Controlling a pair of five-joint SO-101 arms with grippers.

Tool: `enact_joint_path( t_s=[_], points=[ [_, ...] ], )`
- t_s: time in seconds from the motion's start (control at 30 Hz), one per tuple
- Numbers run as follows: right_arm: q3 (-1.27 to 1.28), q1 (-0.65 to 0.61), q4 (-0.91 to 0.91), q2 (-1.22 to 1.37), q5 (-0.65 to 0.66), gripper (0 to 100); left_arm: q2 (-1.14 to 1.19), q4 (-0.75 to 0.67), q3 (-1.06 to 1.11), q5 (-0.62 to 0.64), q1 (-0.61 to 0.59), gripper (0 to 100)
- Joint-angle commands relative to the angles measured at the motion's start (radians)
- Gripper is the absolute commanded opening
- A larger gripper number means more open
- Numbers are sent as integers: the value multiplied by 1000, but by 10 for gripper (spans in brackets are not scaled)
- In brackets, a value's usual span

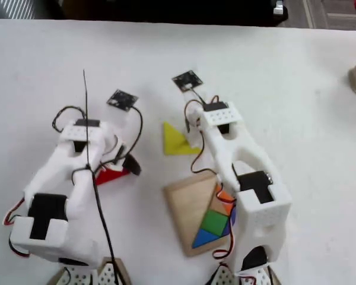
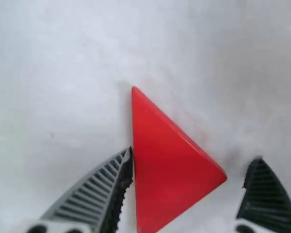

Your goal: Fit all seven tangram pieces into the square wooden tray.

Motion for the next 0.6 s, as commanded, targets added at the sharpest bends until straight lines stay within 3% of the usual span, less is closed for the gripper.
enact_joint_path(
  t_s=[0.0,0.17,0.57],
  points=[
    [-46,2,-19,-7,15,241,1,14,-49,-11,8,352],
    [-46,2,-19,-7,15,241,4,51,-49,-49,-15,303],
    [-46,2,-19,-7,15,241,7,44,-52,-64,-18,313]
  ],
)
